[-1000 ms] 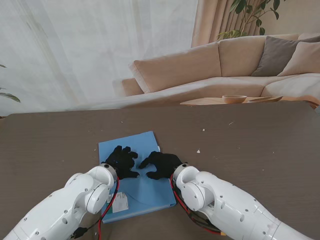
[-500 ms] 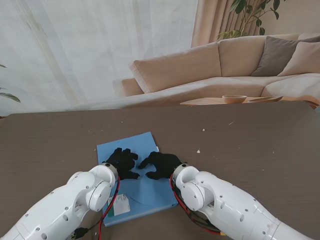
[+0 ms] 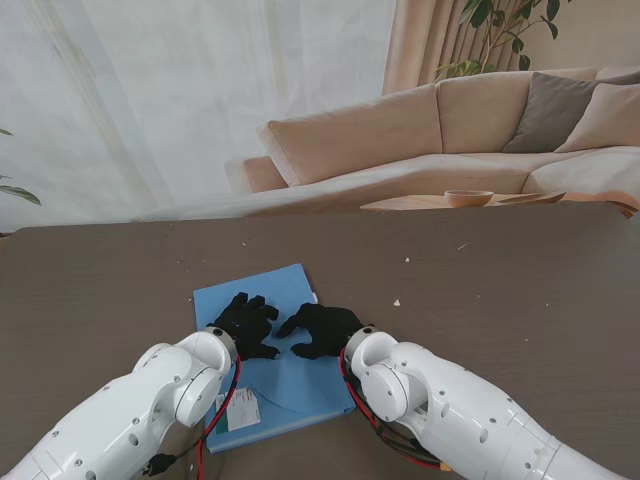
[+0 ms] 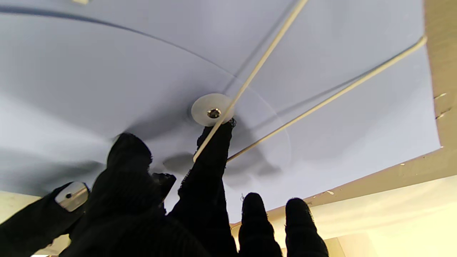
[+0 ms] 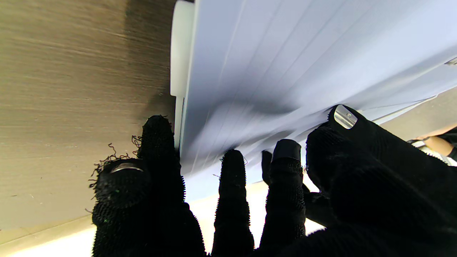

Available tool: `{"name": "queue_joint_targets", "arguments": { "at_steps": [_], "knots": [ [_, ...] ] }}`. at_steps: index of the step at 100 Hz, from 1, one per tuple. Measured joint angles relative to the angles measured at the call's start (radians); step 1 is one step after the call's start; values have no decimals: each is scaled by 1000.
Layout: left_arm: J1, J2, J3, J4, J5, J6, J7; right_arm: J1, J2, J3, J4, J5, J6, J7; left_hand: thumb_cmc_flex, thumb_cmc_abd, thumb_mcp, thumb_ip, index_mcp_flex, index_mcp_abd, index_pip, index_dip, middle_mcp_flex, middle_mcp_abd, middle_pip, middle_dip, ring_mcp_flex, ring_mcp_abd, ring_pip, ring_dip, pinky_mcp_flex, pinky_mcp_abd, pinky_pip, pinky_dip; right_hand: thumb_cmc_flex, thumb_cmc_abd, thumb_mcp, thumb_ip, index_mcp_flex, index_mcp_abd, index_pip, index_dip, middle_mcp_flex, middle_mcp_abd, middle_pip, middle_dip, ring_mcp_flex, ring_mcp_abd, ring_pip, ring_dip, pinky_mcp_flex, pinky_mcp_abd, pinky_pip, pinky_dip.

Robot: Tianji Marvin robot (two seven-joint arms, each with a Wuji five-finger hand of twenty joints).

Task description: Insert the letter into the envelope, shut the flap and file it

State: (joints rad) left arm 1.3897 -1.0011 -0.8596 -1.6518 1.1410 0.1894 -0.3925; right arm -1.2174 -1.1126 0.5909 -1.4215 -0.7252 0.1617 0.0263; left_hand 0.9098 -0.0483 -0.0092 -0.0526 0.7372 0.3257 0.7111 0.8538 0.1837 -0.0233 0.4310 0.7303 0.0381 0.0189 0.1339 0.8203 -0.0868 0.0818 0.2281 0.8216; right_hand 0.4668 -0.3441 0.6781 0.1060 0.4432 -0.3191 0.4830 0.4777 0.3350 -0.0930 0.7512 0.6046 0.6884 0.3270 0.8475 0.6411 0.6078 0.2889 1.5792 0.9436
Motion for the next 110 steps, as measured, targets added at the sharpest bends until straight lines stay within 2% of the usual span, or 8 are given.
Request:
{"name": "queue_joint_targets", "arguments": {
  "at_steps": [9,21,35,49,68,72,91,110],
  "knots": [
    [2,0,0,0,17,-2,4,1,0,-1,0,0,0,0,1,0,0,0,0,-23,0,-4,17,3,236,244,0,0,62,129,-2,0,13,39,0,0,0,0,0,0,0,0,0,0,1,0,0,0,0,0,0,0,0,0],
    [4,0,1,1,34,-1,13,3,0,-3,0,1,0,0,13,0,-2,0,34,-55,-37,-52,118,59,435,400,2,16,257,283,-11,11,33,116,0,0,0,0,0,0,0,0,0,0,3,1,0,0,0,0,0,0,0,0],
    [5,-3,1,2,30,6,29,4,0,-3,0,1,0,2,14,0,-5,0,110,-71,-75,-192,199,91,445,422,18,45,505,344,-14,29,45,177,0,0,0,0,0,0,0,0,0,0,3,1,0,-1,0,0,0,0,0,0],
    [5,-5,0,-1,39,12,30,4,0,-3,0,1,0,2,14,0,-6,0,174,-101,-98,-306,265,94,445,422,82,70,672,352,-3,56,46,193,0,0,0,0,0,0,0,0,0,0,3,1,0,-11,1,0,0,-9,0,0],
    [10,-7,-3,-6,77,19,28,5,-1,-5,0,-1,1,2,14,-2,-6,0,184,-165,-109,-357,292,94,445,422,82,72,702,348,-3,65,54,206,0,0,0,0,0,0,0,0,0,0,3,1,0,-15,1,0,-1,-11,0,0],
    [12,-7,-5,-6,90,18,29,5,-1,-5,0,-1,1,2,14,-5,-6,0,181,-191,-138,-353,411,133,479,421,95,72,692,330,-3,66,54,215,0,0,0,0,0,0,0,0,0,0,1,0,0,-15,1,0,-1,-11,0,0],
    [16,-6,-10,-3,92,16,47,6,0,-6,2,-1,4,2,36,-29,-6,0,170,-213,-159,-374,680,138,205,62,204,104,613,239,17,92,56,221,0,0,0,0,0,0,0,0,0,0,-2,-1,0,-15,-1,0,-1,-11,0,0],
    [16,-5,-9,-1,85,20,54,6,0,-6,2,-3,5,1,38,-29,-6,0,170,-216,-165,-399,738,142,97,-92,233,118,573,197,28,103,57,230,0,0,0,0,0,0,0,0,0,0,-2,-1,0,-15,-2,0,-1,-11,0,0]
  ]
}}
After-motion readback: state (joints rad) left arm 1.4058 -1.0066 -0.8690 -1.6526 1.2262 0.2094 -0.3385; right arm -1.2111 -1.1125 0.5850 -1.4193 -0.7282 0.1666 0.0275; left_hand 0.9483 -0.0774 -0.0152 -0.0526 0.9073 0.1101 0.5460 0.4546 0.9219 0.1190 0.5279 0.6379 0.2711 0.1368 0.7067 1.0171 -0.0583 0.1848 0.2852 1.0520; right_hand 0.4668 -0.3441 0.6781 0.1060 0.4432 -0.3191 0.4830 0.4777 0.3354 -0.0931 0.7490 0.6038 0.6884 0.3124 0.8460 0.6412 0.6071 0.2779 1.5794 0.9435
